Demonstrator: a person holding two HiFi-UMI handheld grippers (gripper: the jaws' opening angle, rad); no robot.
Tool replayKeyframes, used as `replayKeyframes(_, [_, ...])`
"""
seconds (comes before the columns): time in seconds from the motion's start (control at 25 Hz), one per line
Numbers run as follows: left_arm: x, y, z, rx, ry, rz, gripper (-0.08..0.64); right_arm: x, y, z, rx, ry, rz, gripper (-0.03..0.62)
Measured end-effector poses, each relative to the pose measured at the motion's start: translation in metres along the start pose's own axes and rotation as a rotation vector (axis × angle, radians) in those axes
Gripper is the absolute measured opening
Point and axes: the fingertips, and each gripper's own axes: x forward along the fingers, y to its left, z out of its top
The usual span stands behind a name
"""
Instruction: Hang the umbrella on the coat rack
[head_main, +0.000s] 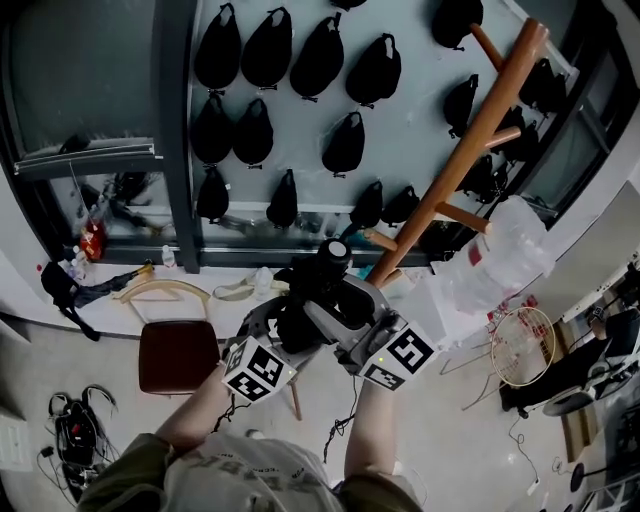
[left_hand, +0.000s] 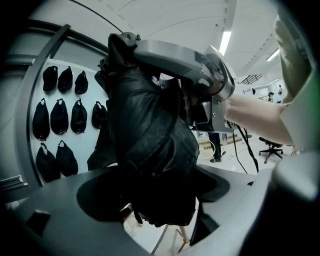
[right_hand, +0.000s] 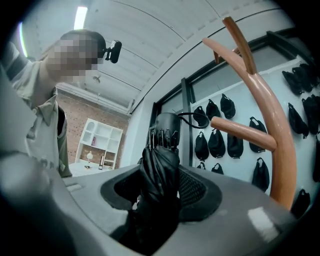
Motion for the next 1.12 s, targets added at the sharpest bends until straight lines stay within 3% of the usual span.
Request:
replayKeyframes(0.64, [0.023, -0.013, -0.011, 0.0, 0.052, 0.016, 0.42, -0.032, -0.022, -0.016, 0.075, -0.065, 0.016, 0.202])
replayKeyframes(0.88, [0.025, -0.022, -0.021, -0.039, 0.074, -0.021, 0.421, -0.044, -0.03, -0.027, 0.098, -0.055, -0.038, 0.202])
replayKeyframes(1.12, [0.018, -0.02, -0.032, -0.067, 0.083, -0.02, 0.43, -0.054, -0.041, -0.054, 0.105, 0.008, -0.154, 0.202])
